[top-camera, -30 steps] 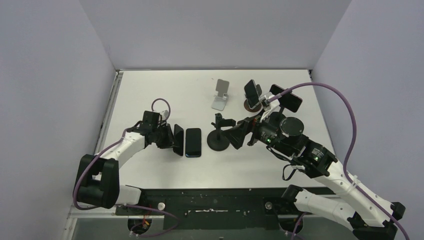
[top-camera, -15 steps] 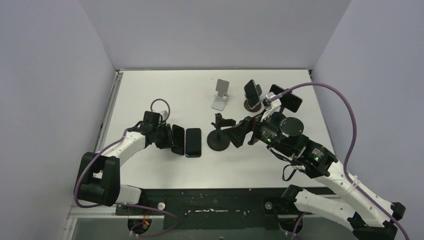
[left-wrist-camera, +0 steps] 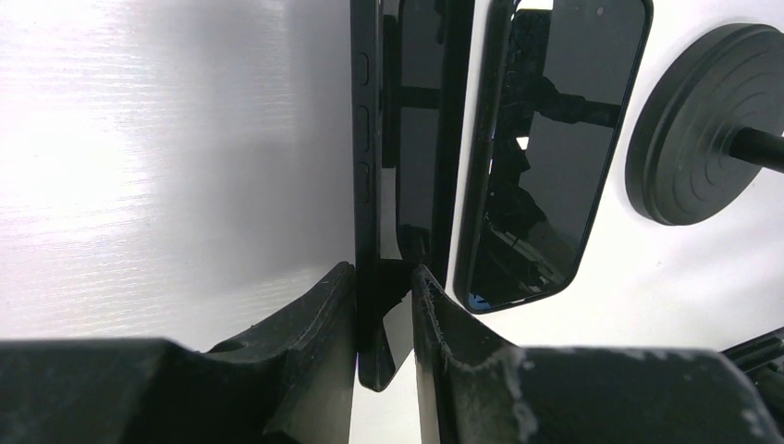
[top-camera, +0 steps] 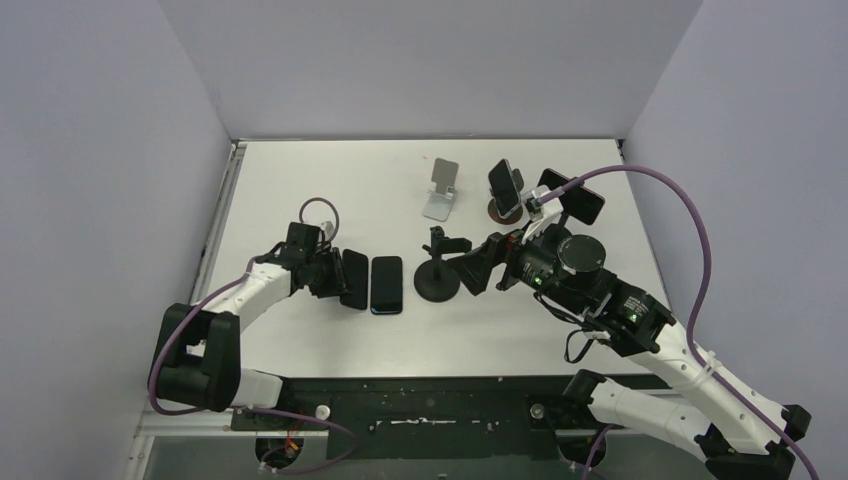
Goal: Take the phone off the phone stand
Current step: Place the phone at the center of the board.
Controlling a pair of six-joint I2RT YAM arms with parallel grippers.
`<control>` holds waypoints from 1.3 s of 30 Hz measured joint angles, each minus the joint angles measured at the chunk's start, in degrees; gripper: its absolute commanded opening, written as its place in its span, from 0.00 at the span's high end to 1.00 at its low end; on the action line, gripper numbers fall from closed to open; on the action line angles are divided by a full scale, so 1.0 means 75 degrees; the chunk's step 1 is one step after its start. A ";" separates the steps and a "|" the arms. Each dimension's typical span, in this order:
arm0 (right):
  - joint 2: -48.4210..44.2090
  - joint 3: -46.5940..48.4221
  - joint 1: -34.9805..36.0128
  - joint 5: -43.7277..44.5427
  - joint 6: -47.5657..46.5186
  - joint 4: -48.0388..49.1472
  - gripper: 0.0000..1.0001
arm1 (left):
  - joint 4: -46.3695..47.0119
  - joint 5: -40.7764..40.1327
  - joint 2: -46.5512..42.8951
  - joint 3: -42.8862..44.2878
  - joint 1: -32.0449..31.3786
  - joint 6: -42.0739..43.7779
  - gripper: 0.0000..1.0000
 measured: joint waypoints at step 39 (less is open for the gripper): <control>-0.0227 -0.0015 0.0000 0.0329 0.0047 -0.0219 0.00 | 0.0659 -0.0268 0.0274 0.0163 0.0303 -0.0490 0.40</control>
